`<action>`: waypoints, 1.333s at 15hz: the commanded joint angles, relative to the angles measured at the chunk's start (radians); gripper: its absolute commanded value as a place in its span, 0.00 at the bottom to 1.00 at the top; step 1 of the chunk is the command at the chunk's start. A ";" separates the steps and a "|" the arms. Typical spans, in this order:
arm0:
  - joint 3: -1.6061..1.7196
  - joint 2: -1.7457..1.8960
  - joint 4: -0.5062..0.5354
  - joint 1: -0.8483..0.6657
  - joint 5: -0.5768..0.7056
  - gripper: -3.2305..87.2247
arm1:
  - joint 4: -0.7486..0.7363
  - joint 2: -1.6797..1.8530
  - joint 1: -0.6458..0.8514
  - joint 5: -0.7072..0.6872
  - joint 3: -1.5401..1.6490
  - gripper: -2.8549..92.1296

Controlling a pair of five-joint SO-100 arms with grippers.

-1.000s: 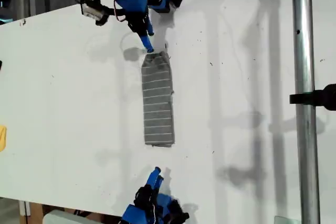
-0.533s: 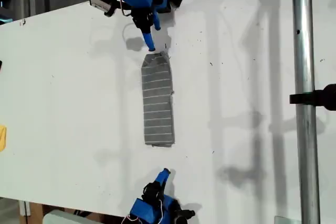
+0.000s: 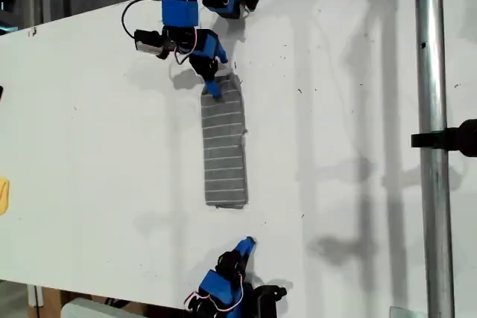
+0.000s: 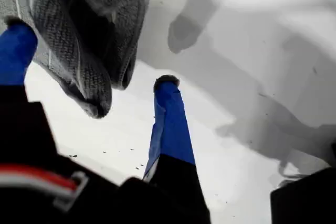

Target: Grasp corners of a towel and fold twice.

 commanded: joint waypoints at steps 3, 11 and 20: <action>-0.012 0.006 0.000 0.025 0.002 0.01 | -0.229 -0.377 0.015 -0.115 -0.267 0.43; -0.012 0.008 0.003 0.037 0.020 0.01 | -0.117 -0.359 -0.021 -0.163 -0.336 0.03; -0.002 0.008 -0.008 0.021 0.060 0.01 | 0.345 -0.410 -0.250 -0.107 -0.904 0.03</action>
